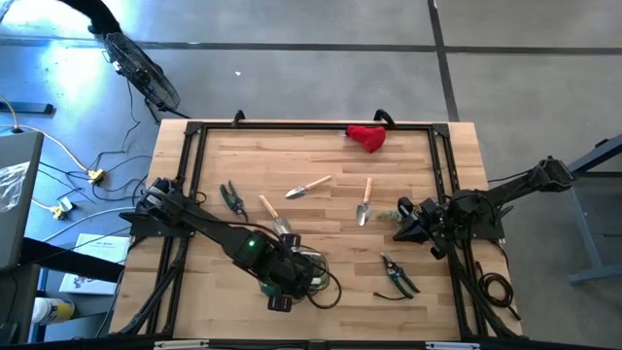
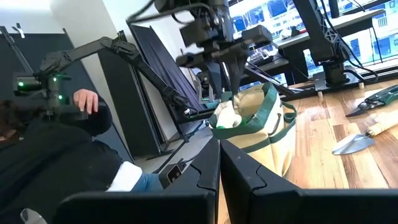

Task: Pick & Place Garden tools in Gardening bag
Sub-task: Put the top right brown trowel into the gardening bag

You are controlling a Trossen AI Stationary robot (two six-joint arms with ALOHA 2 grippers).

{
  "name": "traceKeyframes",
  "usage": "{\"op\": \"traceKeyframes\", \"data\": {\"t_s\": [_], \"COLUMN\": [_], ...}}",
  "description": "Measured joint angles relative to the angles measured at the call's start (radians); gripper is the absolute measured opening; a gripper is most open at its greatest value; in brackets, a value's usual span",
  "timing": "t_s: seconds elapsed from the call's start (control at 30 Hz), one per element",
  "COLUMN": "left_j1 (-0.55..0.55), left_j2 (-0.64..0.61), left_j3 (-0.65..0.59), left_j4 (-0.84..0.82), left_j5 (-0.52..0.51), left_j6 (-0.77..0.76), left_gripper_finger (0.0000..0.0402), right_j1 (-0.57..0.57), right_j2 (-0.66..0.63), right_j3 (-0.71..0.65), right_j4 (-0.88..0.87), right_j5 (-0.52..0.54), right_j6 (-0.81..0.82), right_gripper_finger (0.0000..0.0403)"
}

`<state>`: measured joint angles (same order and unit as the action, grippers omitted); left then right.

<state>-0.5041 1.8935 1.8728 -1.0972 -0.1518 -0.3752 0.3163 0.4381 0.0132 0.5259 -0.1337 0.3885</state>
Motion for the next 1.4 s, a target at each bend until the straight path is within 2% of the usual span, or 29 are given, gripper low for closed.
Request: {"op": "traceKeyframes", "data": {"t_s": [0.37, 0.47, 0.63, 0.77, 0.97, 1.13, 1.4], "left_j1": [0.000, 0.000, 0.000, 0.000, 0.000, -0.001, 0.000], "left_j2": [0.000, 0.000, -0.001, -0.001, 0.000, -0.019, -0.051], "left_j3": [0.284, 0.355, 0.416, 0.423, 0.423, 0.423, 0.423], "left_j4": [-0.189, -0.261, -0.398, -0.464, -0.475, -0.474, -0.474], "left_j5": [-0.088, -0.154, -0.288, -0.263, -0.247, -0.089, -0.089], "left_j6": [0.000, 0.006, -0.002, 0.005, -0.015, -0.032, -0.076], "left_gripper_finger": [0.0152, 0.0152, 0.0152, 0.0152, 0.0152, 0.0152, 0.0152], "right_j1": [0.000, 0.000, 0.000, 0.000, 0.000, 0.003, 0.077], "right_j2": [0.000, 0.000, 0.000, 0.000, 0.000, 0.007, 0.085], "right_j3": [0.000, 0.000, 0.000, 0.000, 0.000, 0.000, 0.002], "right_j4": [0.005, 0.041, 0.123, 0.178, 0.246, 0.275, 0.542], "right_j5": [0.000, 0.007, 0.117, 0.185, 0.183, 0.139, 0.082], "right_j6": [0.006, -0.010, -0.069, -0.103, -0.116, -0.071, -0.143], "right_gripper_finger": [0.0003, 0.0003, 0.0003, 0.0003, 0.0003, 0.0003, 0.0003]}}
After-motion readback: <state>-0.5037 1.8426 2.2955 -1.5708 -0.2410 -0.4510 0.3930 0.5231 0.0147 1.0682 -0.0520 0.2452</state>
